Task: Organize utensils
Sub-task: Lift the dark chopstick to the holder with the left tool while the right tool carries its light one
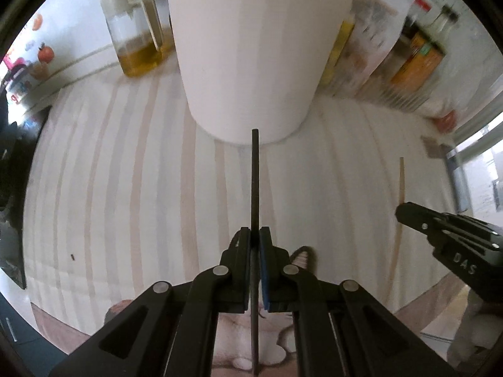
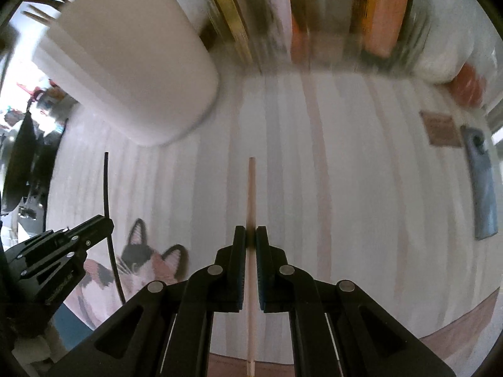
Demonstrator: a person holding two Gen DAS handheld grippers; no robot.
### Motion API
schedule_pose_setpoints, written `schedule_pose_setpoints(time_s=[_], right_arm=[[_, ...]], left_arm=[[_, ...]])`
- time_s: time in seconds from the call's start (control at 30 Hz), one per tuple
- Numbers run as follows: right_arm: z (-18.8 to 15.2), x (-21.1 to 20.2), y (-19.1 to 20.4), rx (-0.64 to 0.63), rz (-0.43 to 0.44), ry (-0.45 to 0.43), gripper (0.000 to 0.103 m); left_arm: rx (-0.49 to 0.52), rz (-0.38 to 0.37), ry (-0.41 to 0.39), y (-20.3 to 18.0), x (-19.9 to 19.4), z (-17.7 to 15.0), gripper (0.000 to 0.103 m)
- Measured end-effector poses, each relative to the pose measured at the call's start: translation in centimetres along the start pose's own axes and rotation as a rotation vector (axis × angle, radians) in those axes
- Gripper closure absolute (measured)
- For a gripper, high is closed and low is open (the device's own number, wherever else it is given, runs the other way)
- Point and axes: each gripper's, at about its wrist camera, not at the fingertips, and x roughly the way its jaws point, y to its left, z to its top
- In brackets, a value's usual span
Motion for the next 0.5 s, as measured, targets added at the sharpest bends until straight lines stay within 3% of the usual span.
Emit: schedule_pose_setpoints(time_s=[0.23, 0.5], right_arm=[[-0.7, -4.9, 0.4, -0.033, 0.031, -0.134, 0.097], [2.1, -9.1, 1.4, -0.057, 0.053, -0.303, 0.098]], left_arm=[[0.015, -0.006, -0.112, -1.4, -4.3, 0.5, 0.1], [0.017, -0.003, -0.231, -2.1, -8.4, 2.7, 0.1]])
